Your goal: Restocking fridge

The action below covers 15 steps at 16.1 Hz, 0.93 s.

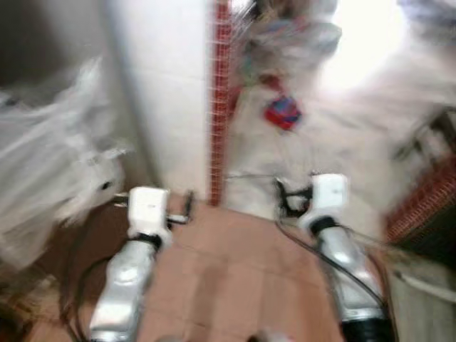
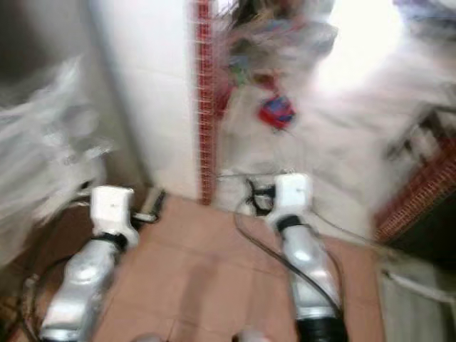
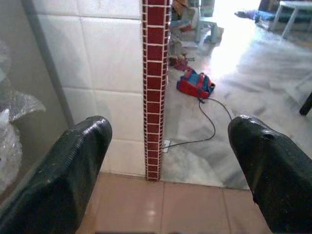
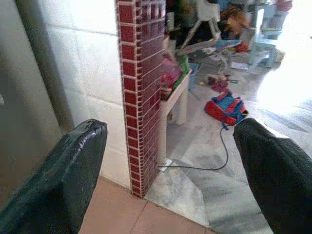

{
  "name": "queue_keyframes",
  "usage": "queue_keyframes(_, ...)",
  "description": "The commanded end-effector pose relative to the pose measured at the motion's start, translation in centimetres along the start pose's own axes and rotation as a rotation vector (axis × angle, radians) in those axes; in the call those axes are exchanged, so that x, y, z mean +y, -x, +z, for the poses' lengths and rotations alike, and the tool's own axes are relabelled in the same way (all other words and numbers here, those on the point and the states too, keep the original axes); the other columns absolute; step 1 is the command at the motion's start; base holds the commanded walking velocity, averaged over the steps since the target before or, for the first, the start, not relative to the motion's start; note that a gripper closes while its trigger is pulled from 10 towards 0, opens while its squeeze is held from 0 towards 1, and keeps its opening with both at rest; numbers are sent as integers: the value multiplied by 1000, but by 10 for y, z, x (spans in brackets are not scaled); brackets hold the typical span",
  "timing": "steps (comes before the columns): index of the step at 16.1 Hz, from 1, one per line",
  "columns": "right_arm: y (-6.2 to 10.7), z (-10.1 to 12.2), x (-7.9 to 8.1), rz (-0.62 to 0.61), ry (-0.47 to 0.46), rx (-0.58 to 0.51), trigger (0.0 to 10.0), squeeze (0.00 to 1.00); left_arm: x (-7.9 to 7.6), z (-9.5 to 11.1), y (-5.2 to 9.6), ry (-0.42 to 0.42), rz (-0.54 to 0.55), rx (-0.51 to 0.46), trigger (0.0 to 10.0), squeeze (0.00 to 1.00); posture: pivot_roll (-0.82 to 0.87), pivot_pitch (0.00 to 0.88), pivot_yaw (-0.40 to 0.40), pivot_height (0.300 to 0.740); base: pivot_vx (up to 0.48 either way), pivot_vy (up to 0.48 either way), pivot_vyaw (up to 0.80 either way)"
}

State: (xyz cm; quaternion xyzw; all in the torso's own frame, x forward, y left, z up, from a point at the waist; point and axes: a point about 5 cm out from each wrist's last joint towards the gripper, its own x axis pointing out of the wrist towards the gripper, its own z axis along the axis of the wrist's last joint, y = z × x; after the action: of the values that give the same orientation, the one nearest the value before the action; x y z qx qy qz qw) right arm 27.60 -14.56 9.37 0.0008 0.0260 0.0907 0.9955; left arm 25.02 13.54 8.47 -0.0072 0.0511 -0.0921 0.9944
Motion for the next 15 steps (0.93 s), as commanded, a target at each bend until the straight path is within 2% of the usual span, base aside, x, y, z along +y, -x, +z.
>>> queue_keyframes(1,0,6,-8,-20,22,-17,10000,0,-8,4,-3,7,-32,-13,10000,0,14,0,22,740,0,0,-800)
queue_keyframes(9,-3,9,-14,-38,41,-25,10000,0,-6,3,-2,13,-35,-14,10000,0,12,0,15,740,238,0,-800)
queue_keyframes(15,4,7,-19,-92,44,-17,10000,0,-6,3,-5,19,-50,-17,10000,0,2,0,14,740,278,0,-800)
